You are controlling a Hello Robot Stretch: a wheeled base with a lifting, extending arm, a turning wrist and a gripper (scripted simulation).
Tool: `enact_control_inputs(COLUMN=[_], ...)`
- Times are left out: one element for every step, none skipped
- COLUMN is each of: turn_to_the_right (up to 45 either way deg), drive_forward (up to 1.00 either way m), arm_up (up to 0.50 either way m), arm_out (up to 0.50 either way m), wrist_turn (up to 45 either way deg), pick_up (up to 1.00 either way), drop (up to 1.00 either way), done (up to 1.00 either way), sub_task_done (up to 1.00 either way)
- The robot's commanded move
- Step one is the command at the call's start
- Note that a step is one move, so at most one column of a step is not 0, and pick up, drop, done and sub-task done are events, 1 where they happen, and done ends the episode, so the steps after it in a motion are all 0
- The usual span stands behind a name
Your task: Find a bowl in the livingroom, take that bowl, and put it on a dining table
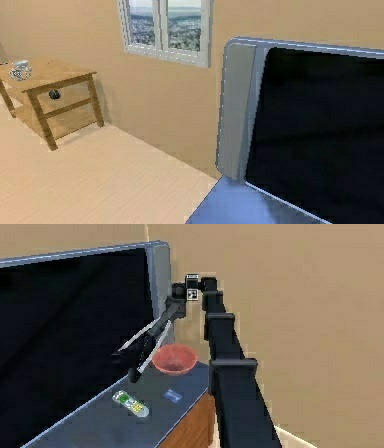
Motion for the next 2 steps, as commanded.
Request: enact_control_inputs(turn_to_the_right=[0.0,0.0], drive_forward=[0.00,0.00], arm_up=[0.00,0.00], arm_out=[0.00,0.00], wrist_turn=[45.0,45.0], pick_up=[0.00,0.00], drop=[0.00,0.00], done=[0.00,0.00], sub_task_done=[0.00,0.00])
